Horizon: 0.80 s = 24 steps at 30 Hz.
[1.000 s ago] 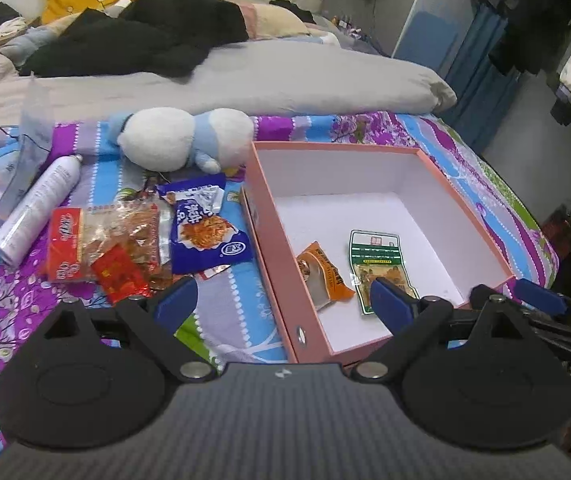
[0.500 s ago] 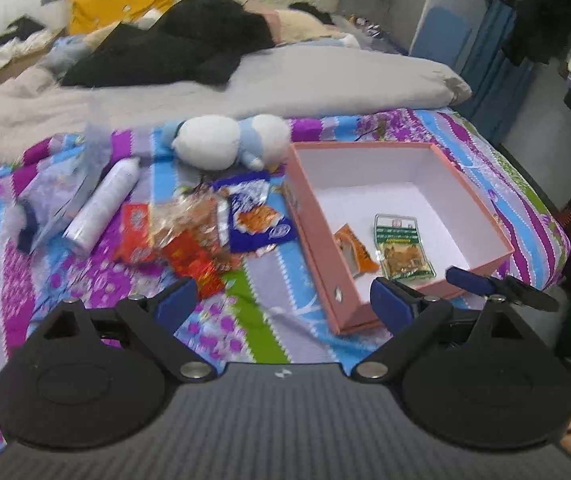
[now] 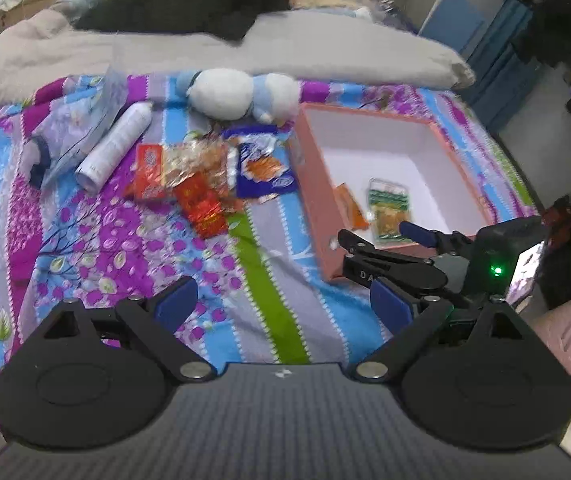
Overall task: Organize snacks
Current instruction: 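Withdraw both tools from the box toward the remaining snacks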
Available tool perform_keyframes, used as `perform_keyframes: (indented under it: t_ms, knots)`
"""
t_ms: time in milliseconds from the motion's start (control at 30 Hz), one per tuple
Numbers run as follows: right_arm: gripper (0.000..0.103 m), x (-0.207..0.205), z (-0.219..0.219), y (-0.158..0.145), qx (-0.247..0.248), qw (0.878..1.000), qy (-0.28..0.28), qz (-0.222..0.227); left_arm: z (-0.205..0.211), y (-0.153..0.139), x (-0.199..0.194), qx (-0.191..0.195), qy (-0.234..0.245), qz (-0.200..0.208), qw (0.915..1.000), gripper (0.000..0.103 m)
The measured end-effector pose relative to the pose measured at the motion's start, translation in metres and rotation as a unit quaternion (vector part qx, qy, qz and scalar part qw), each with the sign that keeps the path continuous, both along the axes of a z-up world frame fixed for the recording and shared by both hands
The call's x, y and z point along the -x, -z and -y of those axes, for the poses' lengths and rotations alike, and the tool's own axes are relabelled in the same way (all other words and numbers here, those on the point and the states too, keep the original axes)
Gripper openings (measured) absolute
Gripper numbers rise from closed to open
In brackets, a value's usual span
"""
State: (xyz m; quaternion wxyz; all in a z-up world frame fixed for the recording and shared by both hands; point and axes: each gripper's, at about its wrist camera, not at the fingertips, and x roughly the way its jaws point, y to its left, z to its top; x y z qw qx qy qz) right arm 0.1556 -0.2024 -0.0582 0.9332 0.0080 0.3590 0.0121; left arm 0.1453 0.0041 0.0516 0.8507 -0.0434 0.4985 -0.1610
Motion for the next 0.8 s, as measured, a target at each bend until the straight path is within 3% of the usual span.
perform_keyframes:
  t_ms: [100,267,533,800]
  knots:
    - [0.082,-0.002,-0.008,0.008,0.01,1.0,-0.011,-0.016,-0.005,0.008,-0.007,0.021,-0.014,-0.032,0.9992,0.095]
    - [0.082,-0.01,-0.018,0.015,0.015,0.999,-0.022,-0.028,-0.002,0.022,-0.017,0.005,-0.024,-0.063,0.9977,0.094]
    - [0.082,-0.023,-0.028,0.023,0.015,0.999,-0.038,-0.027,-0.009,0.038,-0.048,0.014,-0.046,-0.056,0.9973,0.094]
    - [0.082,-0.039,-0.056,0.033,0.041,0.995,-0.087,-0.007,-0.043,0.052,-0.117,0.02,-0.077,-0.008,0.9968,0.095]
